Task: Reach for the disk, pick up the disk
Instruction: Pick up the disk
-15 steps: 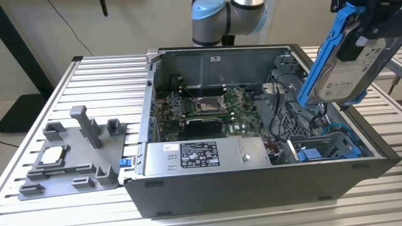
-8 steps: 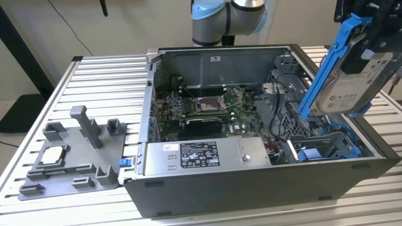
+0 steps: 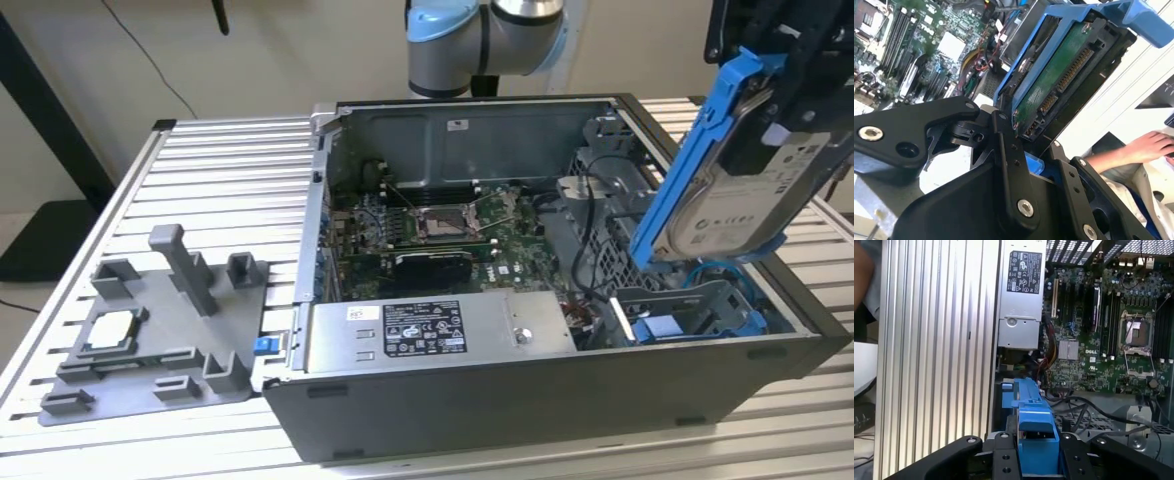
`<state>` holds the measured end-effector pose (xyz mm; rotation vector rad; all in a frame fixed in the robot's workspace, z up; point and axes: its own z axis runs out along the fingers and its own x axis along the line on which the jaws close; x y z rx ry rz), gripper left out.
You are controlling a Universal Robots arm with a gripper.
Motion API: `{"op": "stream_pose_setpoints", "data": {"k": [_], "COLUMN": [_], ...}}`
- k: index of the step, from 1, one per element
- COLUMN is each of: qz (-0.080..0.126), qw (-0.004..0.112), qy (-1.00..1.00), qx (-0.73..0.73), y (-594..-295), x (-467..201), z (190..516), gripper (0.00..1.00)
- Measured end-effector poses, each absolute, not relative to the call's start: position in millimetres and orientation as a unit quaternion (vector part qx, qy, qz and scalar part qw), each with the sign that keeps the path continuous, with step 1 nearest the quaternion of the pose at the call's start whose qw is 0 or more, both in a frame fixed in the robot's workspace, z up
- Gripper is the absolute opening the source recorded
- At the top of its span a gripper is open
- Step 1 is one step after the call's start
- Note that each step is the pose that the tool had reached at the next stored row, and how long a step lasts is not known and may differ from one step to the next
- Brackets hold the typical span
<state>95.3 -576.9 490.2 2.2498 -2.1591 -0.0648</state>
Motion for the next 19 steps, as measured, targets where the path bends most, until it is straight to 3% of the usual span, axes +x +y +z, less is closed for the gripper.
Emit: {"op": "stream_pose_setpoints", "data": {"k": [19], "qz": [-0.021], "qw": [0.011], "qy": [-0.690], "qx": [0.723], "y": [-577.9], "x": [101.6], "z": [470.4], "gripper": [0.00]}}
